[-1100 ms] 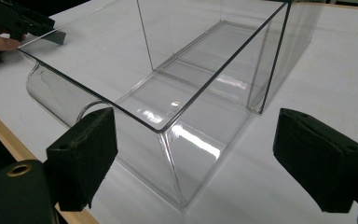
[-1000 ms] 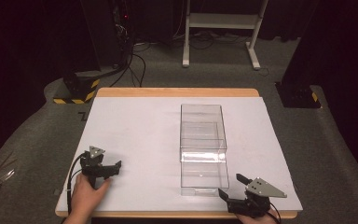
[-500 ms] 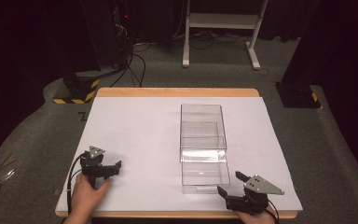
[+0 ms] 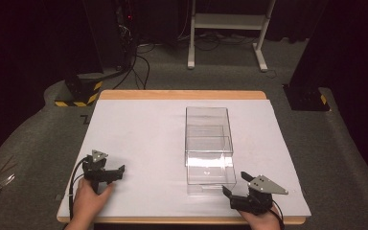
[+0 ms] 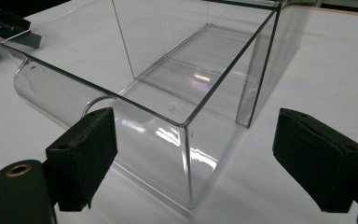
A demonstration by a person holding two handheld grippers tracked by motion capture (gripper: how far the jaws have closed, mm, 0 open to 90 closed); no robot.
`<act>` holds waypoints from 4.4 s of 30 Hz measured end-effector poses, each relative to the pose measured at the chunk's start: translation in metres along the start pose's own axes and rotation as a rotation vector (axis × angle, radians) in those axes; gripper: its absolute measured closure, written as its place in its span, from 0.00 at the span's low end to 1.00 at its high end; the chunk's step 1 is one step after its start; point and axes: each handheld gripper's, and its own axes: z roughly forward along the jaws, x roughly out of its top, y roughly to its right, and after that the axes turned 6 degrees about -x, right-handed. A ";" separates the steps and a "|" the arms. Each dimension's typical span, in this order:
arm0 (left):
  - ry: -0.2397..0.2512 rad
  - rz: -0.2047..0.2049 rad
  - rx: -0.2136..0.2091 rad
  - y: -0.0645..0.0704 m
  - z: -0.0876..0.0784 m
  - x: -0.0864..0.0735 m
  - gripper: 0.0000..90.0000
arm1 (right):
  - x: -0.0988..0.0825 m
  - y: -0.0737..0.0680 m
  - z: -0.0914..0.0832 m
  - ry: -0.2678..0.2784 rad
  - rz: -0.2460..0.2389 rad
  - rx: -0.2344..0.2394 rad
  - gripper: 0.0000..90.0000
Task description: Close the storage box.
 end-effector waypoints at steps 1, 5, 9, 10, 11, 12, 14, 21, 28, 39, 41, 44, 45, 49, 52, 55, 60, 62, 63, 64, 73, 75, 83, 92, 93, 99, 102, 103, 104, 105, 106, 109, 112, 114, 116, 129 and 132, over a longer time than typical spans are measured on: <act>0.000 0.000 0.000 0.000 0.000 0.000 0.01 | 0.000 0.001 0.001 0.001 0.000 -0.003 0.16; 0.000 0.000 0.000 0.000 0.000 0.000 0.01 | 0.002 0.004 0.005 -0.001 0.002 -0.016 0.16; -0.001 0.001 0.000 0.000 0.000 0.000 0.01 | 0.003 0.005 0.007 -0.006 0.013 -0.016 0.16; 0.000 0.001 0.001 0.000 0.000 0.000 0.01 | 0.004 0.005 0.007 -0.009 0.013 -0.015 0.16; -0.001 0.001 0.000 0.000 0.000 0.000 0.01 | 0.004 0.005 0.008 -0.010 0.012 -0.016 0.16; 0.000 0.001 0.001 0.000 0.000 0.000 0.01 | 0.005 0.006 0.009 -0.011 0.001 -0.017 0.16; -0.001 0.001 0.000 0.000 0.000 0.000 0.01 | 0.005 0.005 0.010 -0.014 -0.003 -0.019 0.16; -0.001 0.001 0.000 0.000 0.000 0.000 0.01 | 0.008 0.006 0.017 -0.019 0.000 -0.025 0.16; -0.001 0.000 0.000 0.000 0.000 0.000 0.01 | 0.013 0.006 0.027 -0.016 0.010 -0.036 0.16; -0.001 0.000 -0.001 0.000 0.000 0.000 0.01 | 0.018 0.009 0.037 -0.013 0.011 -0.045 0.16; 0.000 0.001 0.000 0.000 0.000 0.000 0.01 | 0.019 0.010 0.039 -0.015 0.015 -0.053 0.16; 0.000 0.000 0.000 0.000 0.000 0.000 0.01 | 0.019 0.012 0.042 -0.016 0.019 -0.055 0.16; 0.000 0.001 0.001 0.000 0.000 0.000 0.01 | 0.020 0.012 0.044 -0.021 0.022 -0.054 0.16; -0.001 0.000 -0.001 0.000 0.000 0.000 0.01 | 0.021 0.013 0.047 -0.022 0.026 -0.060 0.16; 0.000 0.000 0.000 0.000 0.000 0.000 0.01 | 0.022 0.014 0.049 -0.020 0.026 -0.066 0.16; 0.000 0.000 0.000 0.000 0.000 0.000 0.01 | 0.024 0.016 0.052 -0.020 0.027 -0.069 0.16; 0.000 0.000 0.000 0.000 0.000 0.000 0.01 | 0.026 0.019 0.056 -0.019 0.031 -0.079 0.16; 0.000 0.000 0.000 0.000 0.000 0.000 0.01 | 0.027 0.020 0.059 -0.021 0.037 -0.081 0.16; 0.000 0.000 0.000 0.000 0.000 0.000 0.01 | 0.028 0.021 0.061 -0.019 0.037 -0.085 0.16; 0.000 0.000 0.000 0.000 0.000 0.000 0.01 | 0.028 0.021 0.061 -0.019 0.037 -0.085 0.16; 0.000 0.000 0.000 0.000 0.000 0.000 0.01 | 0.033 0.027 0.073 -0.013 0.051 -0.106 0.16; 0.000 0.000 0.000 0.000 0.000 0.000 0.01 | 0.034 0.027 0.074 -0.012 0.054 -0.108 0.16; 0.000 0.000 0.000 0.000 0.000 0.000 0.01 | 0.037 0.030 0.081 -0.011 0.068 -0.114 0.16; 0.000 0.001 0.000 0.000 0.000 0.000 0.01 | 0.038 0.033 0.088 -0.020 0.068 -0.118 0.16; 0.001 0.001 0.000 0.000 0.000 0.000 0.01 | 0.039 0.033 0.088 -0.020 0.065 -0.121 0.16; 0.001 0.001 0.001 0.000 0.000 0.000 0.01 | 0.039 0.034 0.092 -0.018 0.060 -0.121 0.16; 0.001 0.001 0.001 0.000 0.000 0.000 0.01 | 0.039 0.035 0.093 -0.018 0.063 -0.122 0.16; 0.001 0.001 0.001 0.000 0.000 0.000 0.01 | 0.039 0.035 0.093 -0.015 0.063 -0.122 0.16; 0.001 0.001 0.001 0.000 0.000 0.000 0.01 | 0.039 0.035 0.093 -0.012 0.065 -0.123 0.16; 0.001 0.001 0.001 0.000 0.000 0.000 0.01 | 0.039 0.035 0.094 -0.012 0.066 -0.124 0.16; 0.001 0.001 0.001 0.000 0.000 0.000 0.01 | 0.039 0.036 0.094 -0.012 0.068 -0.126 0.16; 0.001 0.001 0.000 0.000 0.000 0.000 0.01 | 0.039 0.037 0.095 -0.012 0.067 -0.124 0.16; 0.001 0.001 0.001 0.000 0.000 0.000 0.01 | 0.039 0.036 0.095 -0.011 0.065 -0.125 0.16; 0.001 0.002 0.001 0.000 0.000 0.000 0.01 | 0.039 0.036 0.095 -0.013 0.065 -0.126 0.16; 0.001 0.002 0.001 0.000 0.000 0.000 0.01 | 0.039 0.036 0.095 -0.015 0.065 -0.128 0.16; 0.001 0.002 0.001 0.000 0.000 0.000 0.01 | 0.041 0.033 0.093 -0.042 0.046 -0.117 0.17; 0.001 0.002 0.001 0.000 0.000 0.000 0.01 | 0.041 0.033 0.091 -0.040 0.046 -0.113 0.17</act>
